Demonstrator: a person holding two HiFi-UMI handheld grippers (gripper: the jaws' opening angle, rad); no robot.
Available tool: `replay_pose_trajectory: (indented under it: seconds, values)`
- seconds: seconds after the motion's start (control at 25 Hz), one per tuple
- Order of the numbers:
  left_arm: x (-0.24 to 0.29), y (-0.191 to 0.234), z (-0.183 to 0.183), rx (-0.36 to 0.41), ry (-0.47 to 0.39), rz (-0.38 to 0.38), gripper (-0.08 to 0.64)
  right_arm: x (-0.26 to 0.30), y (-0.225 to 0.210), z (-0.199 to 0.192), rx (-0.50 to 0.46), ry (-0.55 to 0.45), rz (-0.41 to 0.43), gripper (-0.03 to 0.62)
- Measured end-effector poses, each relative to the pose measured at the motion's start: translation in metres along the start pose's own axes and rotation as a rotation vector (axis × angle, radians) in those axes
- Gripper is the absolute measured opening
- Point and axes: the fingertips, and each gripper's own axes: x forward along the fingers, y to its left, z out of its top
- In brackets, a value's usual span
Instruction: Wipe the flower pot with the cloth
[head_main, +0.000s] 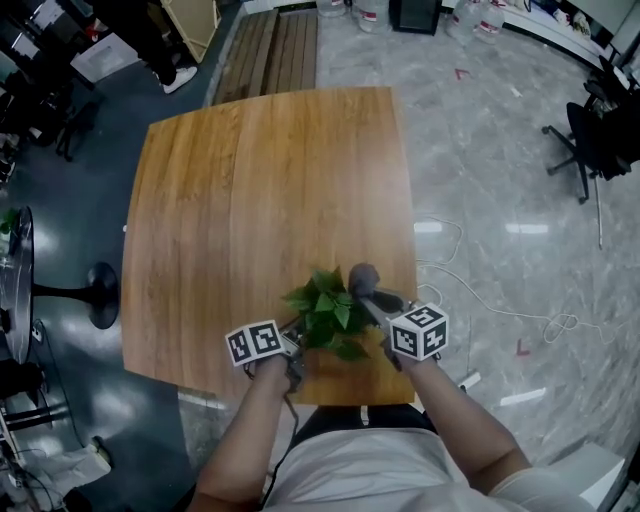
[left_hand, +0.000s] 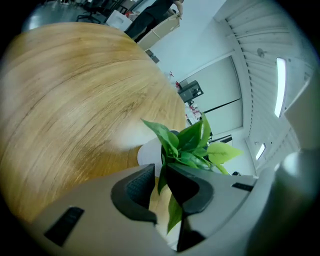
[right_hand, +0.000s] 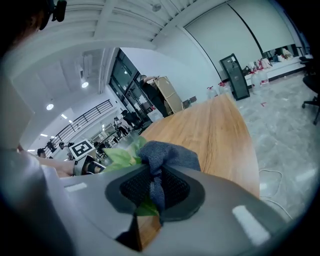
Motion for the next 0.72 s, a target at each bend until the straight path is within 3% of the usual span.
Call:
replay_pose_trajectory:
  seconds: [0.4,0.72]
  values:
    - [-0.013,-0.022,0.006,0.049,-0.068,-0.009,0.107,-0.039,0.007,0.024,-0.053,-0.048,-0.014,0.055]
    - [-0.058,-0.056,0.008,0.196,-0.194,0.003,0.106,-0.072,0.046,0.047,-0.199,-0.096,0.03,0.055]
